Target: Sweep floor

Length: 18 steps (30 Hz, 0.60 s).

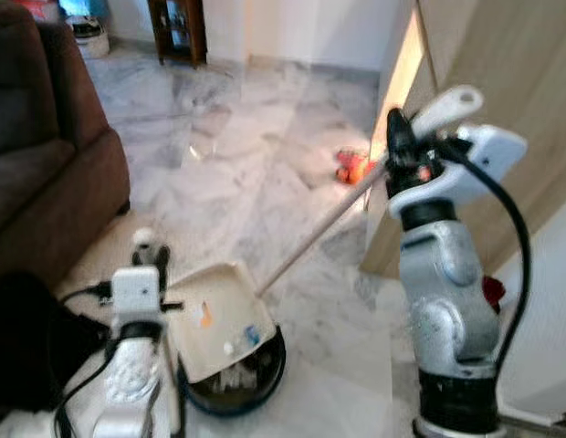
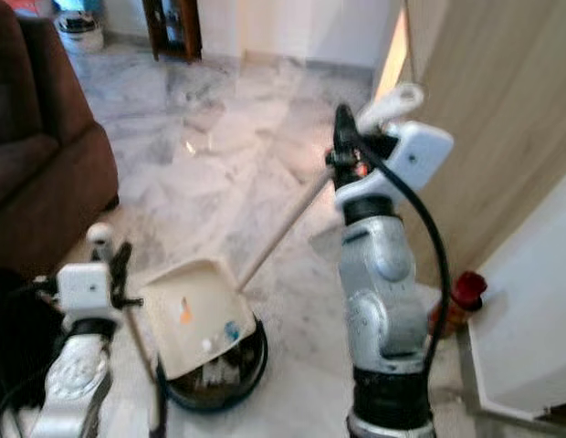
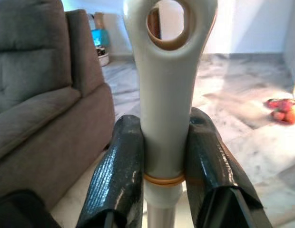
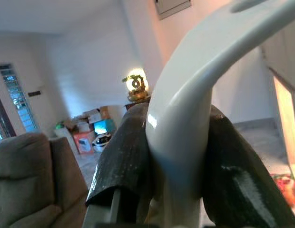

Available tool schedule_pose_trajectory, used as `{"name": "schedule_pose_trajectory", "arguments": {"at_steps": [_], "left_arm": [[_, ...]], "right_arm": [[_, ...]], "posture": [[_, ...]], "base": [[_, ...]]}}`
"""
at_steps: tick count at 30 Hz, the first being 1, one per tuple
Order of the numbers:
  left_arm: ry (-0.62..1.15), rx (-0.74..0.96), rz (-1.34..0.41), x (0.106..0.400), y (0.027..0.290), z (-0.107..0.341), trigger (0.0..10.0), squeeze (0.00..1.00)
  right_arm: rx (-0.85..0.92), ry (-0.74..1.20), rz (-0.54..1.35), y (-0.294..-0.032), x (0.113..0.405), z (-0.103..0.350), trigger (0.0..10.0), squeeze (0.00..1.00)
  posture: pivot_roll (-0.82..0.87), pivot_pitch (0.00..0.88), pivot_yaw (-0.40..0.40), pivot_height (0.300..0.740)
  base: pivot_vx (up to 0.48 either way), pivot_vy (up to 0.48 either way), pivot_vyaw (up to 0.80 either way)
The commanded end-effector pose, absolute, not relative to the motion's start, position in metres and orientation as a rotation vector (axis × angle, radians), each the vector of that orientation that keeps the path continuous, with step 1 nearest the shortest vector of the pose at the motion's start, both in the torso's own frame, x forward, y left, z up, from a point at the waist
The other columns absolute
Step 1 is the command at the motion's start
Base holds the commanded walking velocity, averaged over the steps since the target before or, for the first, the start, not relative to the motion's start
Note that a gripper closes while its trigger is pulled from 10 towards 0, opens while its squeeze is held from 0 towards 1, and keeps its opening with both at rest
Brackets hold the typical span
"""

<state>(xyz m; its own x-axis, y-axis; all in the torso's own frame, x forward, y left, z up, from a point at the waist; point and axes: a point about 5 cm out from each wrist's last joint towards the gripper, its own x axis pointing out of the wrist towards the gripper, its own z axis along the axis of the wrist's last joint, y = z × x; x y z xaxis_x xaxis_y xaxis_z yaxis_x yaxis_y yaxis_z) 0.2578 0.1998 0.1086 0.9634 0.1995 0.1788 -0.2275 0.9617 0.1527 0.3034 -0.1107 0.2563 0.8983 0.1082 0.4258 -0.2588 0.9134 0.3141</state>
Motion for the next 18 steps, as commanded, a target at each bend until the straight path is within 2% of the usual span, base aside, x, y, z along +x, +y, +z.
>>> {"name": "schedule_pose_trajectory", "arguments": {"at_steps": [1,4,18], "left_arm": [[-0.230,0.172,0.204,0.2600,0.1939,0.1211,10.0,0.00],[-0.233,0.170,0.204,0.2600,0.1941,0.1214,10.0,0.00],[-0.240,0.166,0.180,0.2589,0.1922,0.1211,10.0,0.00]], "right_arm": [[0.435,-0.485,0.217,-0.1113,0.2986,0.2717,10.0,0.00],[0.435,-0.484,0.223,-0.1102,0.2988,0.2718,10.0,0.00],[0.389,-0.507,0.241,-0.1065,0.2933,0.2736,10.0,0.00]], "posture": [[0.07,0.068,-0.008,0.740],[0.07,0.068,-0.008,0.740],[0.06,0.065,-0.001,0.740]], "base": [[0.409,0.000,0.00],[0.371,0.000,0.00],[0.000,0.000,0.00]]}}
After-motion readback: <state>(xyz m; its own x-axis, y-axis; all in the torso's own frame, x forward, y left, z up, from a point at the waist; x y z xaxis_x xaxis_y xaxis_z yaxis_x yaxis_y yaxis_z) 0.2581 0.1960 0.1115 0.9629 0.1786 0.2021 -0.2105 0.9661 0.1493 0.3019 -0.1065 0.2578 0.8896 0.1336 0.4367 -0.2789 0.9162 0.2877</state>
